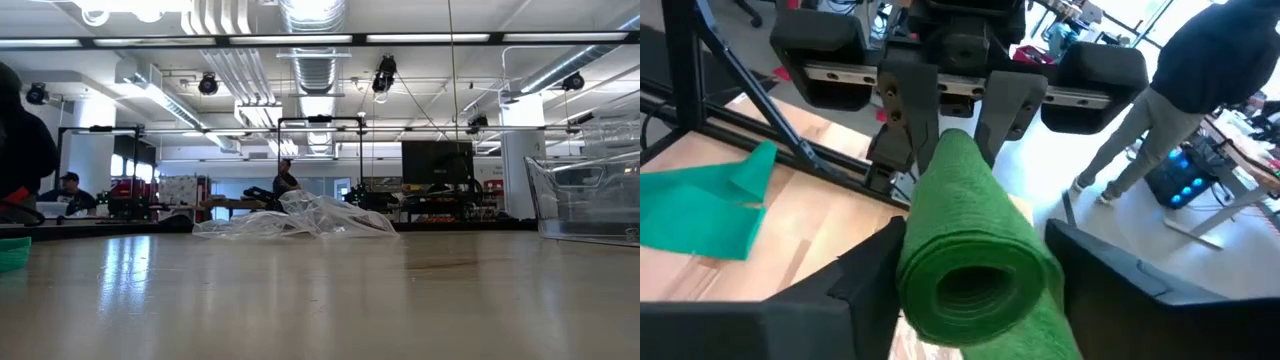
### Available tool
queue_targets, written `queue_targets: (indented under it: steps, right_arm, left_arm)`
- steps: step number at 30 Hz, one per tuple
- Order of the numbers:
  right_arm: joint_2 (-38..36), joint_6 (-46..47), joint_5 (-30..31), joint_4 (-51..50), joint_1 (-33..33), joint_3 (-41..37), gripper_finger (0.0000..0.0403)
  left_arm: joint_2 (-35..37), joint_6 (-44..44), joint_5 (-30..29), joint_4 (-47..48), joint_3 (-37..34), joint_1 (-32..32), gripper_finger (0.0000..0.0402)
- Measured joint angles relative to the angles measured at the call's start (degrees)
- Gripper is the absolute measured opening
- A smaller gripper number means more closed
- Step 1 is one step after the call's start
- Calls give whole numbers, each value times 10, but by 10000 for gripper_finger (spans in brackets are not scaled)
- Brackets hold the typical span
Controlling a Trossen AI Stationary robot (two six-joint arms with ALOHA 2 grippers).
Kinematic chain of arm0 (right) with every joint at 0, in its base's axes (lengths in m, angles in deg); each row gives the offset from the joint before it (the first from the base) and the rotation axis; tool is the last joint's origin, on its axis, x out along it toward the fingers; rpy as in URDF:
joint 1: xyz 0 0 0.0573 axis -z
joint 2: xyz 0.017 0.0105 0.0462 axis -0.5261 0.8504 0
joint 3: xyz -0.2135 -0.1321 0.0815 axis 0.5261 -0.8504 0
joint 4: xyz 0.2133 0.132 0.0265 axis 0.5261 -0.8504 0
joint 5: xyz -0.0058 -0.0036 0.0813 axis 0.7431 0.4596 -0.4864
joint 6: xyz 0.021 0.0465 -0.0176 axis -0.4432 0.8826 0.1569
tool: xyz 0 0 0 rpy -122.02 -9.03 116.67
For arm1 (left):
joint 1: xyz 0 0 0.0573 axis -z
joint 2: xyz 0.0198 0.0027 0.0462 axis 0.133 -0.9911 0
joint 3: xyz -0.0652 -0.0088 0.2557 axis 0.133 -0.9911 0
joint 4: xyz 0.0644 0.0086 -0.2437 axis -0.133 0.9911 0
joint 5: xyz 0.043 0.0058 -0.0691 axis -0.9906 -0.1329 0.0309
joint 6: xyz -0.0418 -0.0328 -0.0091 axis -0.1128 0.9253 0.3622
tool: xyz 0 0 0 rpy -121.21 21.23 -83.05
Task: Roll bandage
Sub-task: Roll the green bandage
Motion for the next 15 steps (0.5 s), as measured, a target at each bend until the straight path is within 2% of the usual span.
queue_targets:
  steps: [8,15]
  right_arm:
    - [3,-5,-1,-2,0,0,161]
    - [4,-16,-1,-15,0,-1,70]
  left_arm:
    - [0,5,-3,-4,0,0,46]
    - [-4,-7,-15,15,0,0,64]
